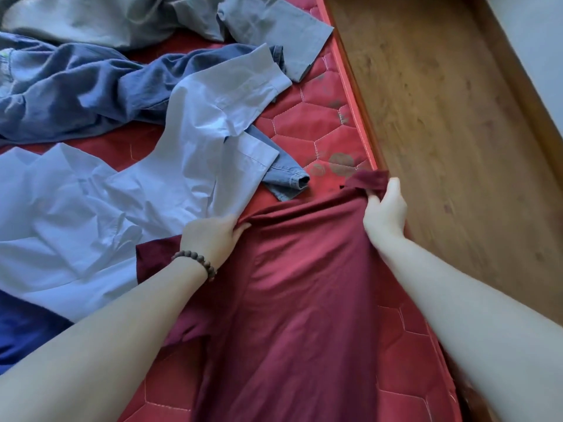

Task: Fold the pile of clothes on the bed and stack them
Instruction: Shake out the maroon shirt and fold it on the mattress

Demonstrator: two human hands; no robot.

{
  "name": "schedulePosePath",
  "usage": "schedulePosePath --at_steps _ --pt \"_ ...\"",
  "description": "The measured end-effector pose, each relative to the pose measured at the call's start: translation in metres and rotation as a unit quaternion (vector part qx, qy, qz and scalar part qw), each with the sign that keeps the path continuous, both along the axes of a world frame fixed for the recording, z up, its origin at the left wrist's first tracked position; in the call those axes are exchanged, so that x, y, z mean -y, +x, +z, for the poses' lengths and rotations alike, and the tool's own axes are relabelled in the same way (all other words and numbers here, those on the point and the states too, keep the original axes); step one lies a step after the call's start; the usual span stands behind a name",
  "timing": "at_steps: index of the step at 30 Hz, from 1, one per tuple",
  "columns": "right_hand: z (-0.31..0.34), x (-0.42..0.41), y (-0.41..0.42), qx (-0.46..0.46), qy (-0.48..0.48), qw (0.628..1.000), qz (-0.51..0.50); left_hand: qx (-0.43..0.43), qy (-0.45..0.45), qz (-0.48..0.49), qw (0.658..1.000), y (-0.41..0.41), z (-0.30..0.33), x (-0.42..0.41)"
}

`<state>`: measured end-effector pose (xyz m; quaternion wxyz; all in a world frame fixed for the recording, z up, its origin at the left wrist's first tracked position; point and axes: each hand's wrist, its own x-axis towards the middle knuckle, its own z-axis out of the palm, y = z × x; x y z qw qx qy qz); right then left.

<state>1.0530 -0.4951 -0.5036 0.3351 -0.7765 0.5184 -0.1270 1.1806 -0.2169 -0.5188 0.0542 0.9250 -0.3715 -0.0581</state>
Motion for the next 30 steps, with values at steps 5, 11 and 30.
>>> schedulePosePath --at_steps 5,11,30 --pt "0.012 0.025 0.013 0.017 -0.048 0.999 0.019 0.082 0.000 0.093 0.992 0.014 0.012 0.038" --pt "-0.026 -0.066 -0.020 -0.048 -0.231 0.940 0.245 0.025 -0.081 -0.088 0.993 -0.091 -0.013 0.061" --pt "-0.051 -0.189 -0.131 -0.148 -0.240 0.883 0.375 -0.067 0.036 -0.093 0.993 -0.193 -0.031 -0.012"
